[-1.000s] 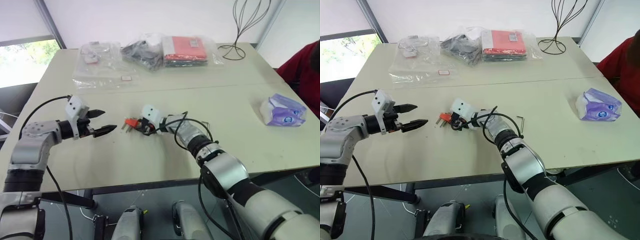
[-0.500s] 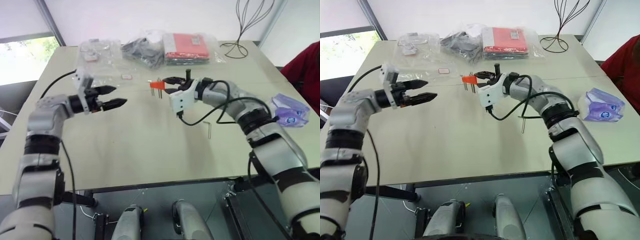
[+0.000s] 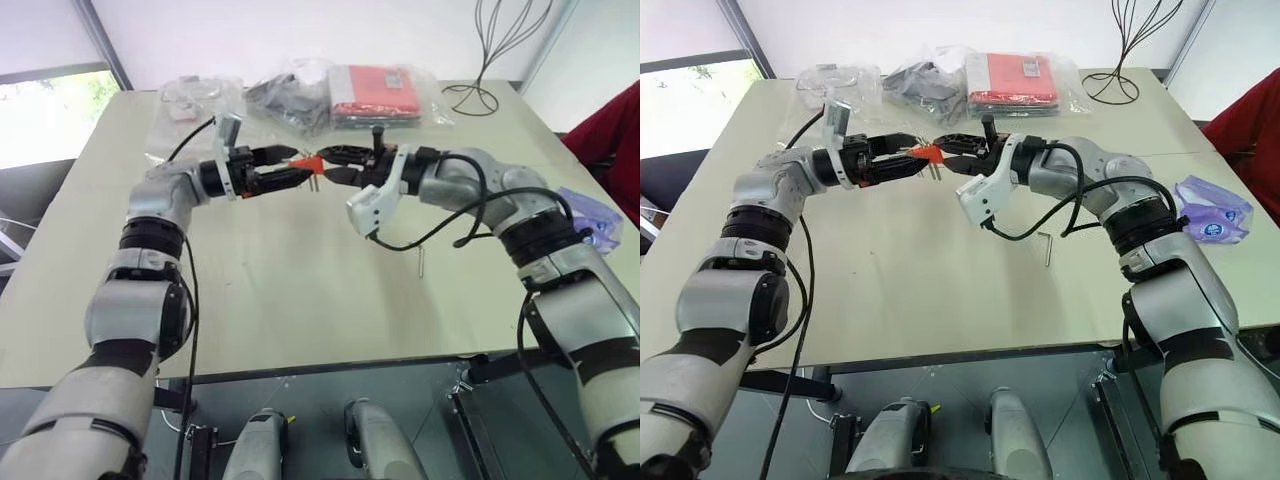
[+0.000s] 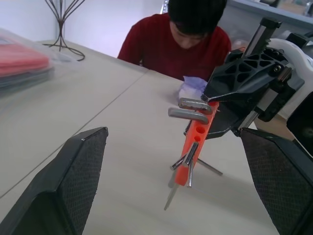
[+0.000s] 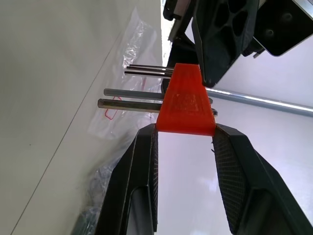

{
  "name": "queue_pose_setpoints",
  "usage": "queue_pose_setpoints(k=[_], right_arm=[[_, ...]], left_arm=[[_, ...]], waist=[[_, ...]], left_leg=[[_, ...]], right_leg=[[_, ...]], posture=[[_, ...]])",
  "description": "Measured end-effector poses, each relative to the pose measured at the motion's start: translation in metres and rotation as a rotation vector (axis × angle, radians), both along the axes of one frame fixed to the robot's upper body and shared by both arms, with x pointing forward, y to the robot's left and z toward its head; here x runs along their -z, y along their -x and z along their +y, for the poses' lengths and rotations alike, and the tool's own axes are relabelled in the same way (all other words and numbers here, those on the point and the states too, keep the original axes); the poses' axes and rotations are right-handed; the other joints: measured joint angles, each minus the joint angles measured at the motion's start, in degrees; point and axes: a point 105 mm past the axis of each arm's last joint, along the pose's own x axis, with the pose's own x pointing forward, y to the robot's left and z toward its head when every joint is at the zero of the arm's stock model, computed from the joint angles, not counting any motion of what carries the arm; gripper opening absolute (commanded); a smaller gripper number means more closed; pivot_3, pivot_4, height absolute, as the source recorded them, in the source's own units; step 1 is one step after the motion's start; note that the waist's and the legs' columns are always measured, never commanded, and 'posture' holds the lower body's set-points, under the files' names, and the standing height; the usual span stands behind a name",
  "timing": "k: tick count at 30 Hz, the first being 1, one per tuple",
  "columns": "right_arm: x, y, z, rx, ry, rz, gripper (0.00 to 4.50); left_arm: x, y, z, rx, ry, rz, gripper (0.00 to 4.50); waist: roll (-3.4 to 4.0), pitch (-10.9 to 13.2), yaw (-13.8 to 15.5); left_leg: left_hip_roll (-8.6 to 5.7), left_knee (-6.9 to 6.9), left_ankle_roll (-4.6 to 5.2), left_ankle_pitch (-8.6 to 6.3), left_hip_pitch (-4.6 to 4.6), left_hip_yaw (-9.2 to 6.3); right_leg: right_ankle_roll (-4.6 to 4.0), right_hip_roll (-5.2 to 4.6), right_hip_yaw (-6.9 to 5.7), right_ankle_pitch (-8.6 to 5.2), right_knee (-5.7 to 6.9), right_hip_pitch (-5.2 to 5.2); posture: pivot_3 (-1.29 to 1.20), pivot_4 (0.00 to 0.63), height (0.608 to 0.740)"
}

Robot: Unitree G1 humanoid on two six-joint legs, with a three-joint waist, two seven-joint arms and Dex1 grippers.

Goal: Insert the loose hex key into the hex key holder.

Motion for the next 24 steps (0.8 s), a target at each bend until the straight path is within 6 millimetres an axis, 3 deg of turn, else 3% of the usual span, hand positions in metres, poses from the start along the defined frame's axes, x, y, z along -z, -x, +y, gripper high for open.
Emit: queue_pose_setpoints(k=[2, 5, 12, 21, 24], right_arm=[[0.002, -0.001, -0.002, 0.013, -0.004, 0.012, 1.03], [0.003, -0.001, -0.001, 0.020, -0.005, 0.017, 1.03], [0.000, 0.000, -0.002, 0.028, -0.032, 0.019, 1.03], [0.002, 0.001, -0.003, 0.040, -0.033, 0.035, 1.03], [0.005, 0.003, -0.003, 0.037, -0.029, 0.046, 1.03]], left_arm=[[0.003, 0.000, -0.001, 0.003, -0.003, 0.006, 4.50], [0.005, 0.001, -0.006, 0.022, -0.014, -0.004, 3.60], [0.007, 0.004, -0.014, 0.063, -0.008, 0.001, 0.02], [0.009, 0.004, -0.015, 0.066, -0.019, 0.003, 0.02], [0.009, 0.003, -0.015, 0.059, -0.019, 0.006, 1.42]], waist=[[0.00, 0.0, 0.1], [0.00, 0.0, 0.1], [0.00, 0.0, 0.1], [0.00, 0.0, 0.1], [0.00, 0.0, 0.1]], left_leg=[[0.00, 0.02, 0.00, 0.00, 0.00, 0.00], [0.00, 0.04, 0.00, 0.00, -0.01, 0.00], [0.00, 0.04, 0.00, 0.00, -0.01, -0.01], [0.00, 0.10, 0.00, 0.00, -0.01, -0.01], [0.00, 0.11, 0.00, 0.00, 0.00, -0.01]], right_leg=[[0.00, 0.00, 0.00, 0.00, 0.01, 0.00], [0.00, -0.01, 0.00, 0.00, 0.01, 0.01], [0.00, 0.00, 0.00, 0.00, 0.04, 0.00], [0.00, 0.00, 0.00, 0.00, 0.08, 0.01], [0.00, 0.00, 0.00, 0.00, 0.08, 0.01]], posture=[[0.00, 0.150, 0.740], [0.00, 0.150, 0.740], [0.00, 0.150, 0.740], [0.00, 0.150, 0.740], [0.00, 0.150, 0.740]])
